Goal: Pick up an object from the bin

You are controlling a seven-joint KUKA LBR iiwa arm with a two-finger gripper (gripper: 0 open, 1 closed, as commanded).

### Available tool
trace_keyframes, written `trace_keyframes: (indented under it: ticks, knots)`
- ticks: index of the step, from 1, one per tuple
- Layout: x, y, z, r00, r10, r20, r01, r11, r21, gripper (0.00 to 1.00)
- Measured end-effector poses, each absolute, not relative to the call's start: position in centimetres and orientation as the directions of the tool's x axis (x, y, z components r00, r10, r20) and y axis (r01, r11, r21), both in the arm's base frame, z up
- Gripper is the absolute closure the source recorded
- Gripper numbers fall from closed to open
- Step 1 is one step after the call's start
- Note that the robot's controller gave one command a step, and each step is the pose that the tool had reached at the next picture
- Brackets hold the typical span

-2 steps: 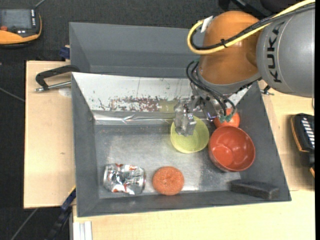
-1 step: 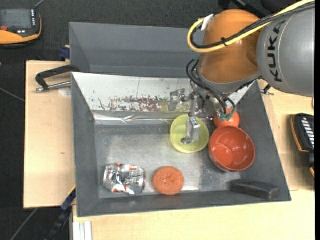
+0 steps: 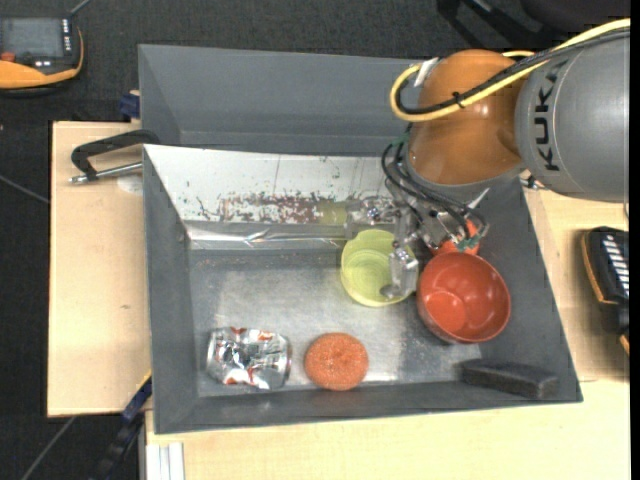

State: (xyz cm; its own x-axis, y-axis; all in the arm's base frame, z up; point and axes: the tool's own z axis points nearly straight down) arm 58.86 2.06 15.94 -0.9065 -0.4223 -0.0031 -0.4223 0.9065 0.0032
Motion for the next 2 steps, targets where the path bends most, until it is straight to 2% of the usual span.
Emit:
trace_keyframes:
  ticks: [1, 2]
  knots:
    - [58.3, 2.9, 6.9, -0.768, -0.640, -0.003, -0.640, 0.768, 0.005, 0.00]
    - [60.4, 1.5, 7.1, -0.699, -0.715, -0.010, -0.715, 0.699, 0.001, 0.00]
